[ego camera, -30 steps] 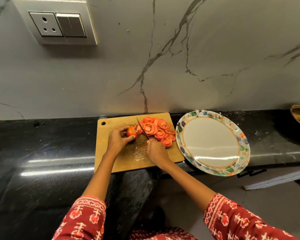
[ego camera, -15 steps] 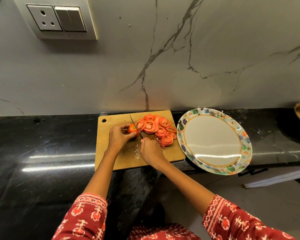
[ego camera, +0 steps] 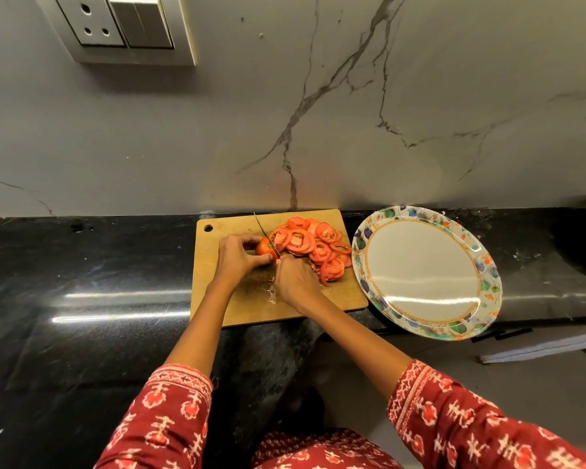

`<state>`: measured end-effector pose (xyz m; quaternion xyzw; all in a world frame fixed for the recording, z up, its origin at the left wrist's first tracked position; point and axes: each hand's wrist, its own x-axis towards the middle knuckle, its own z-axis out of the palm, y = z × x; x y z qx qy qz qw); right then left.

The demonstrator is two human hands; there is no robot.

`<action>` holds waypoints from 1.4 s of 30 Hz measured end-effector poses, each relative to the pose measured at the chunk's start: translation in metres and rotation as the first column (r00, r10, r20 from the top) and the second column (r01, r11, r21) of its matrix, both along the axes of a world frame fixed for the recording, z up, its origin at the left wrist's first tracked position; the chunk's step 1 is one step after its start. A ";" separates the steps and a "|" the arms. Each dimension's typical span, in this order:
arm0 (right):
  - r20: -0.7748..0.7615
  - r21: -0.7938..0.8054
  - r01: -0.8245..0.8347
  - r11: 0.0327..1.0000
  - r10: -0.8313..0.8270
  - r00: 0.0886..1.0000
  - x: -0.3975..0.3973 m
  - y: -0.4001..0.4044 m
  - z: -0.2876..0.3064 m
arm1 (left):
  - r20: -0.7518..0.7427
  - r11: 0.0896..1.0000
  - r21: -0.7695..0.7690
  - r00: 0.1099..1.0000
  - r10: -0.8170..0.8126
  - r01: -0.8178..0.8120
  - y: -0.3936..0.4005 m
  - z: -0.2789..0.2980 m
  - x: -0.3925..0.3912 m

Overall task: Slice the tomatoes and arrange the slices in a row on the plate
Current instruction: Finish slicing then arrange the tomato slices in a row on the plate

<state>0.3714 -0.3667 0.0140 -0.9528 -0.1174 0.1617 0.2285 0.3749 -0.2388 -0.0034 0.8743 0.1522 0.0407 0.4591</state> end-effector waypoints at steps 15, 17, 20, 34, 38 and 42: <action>-0.069 0.051 0.031 0.998 -0.028 0.997 0.001 0.000 -0.012 | -0.004 1.000 0.007 1.000 -0.001 0.001 0.000 0.001 0.003; -0.091 0.042 0.034 0.999 -0.030 0.995 -0.004 -0.003 -0.015 | -0.001 1.000 0.010 1.000 0.008 -0.008 0.001 0.001 0.003; -0.105 0.025 0.025 0.999 -0.022 0.994 -0.005 -0.004 -0.014 | 0.009 1.000 0.001 1.000 0.022 -0.022 0.000 0.000 0.001; -0.073 -0.033 0.024 0.999 -0.027 0.997 -0.006 0.004 -0.027 | 0.031 0.998 -0.051 0.998 0.046 -0.045 0.002 0.000 -0.001; -0.026 -0.047 -0.001 0.999 -0.001 1.000 -0.006 0.005 -0.031 | 0.005 0.998 -0.061 1.000 0.030 -0.029 0.009 -0.002 0.001; 0.008 -0.074 -0.019 0.997 0.020 1.000 -0.011 -0.002 -0.034 | -0.004 0.998 -0.056 1.000 0.027 -0.027 0.011 -0.001 0.003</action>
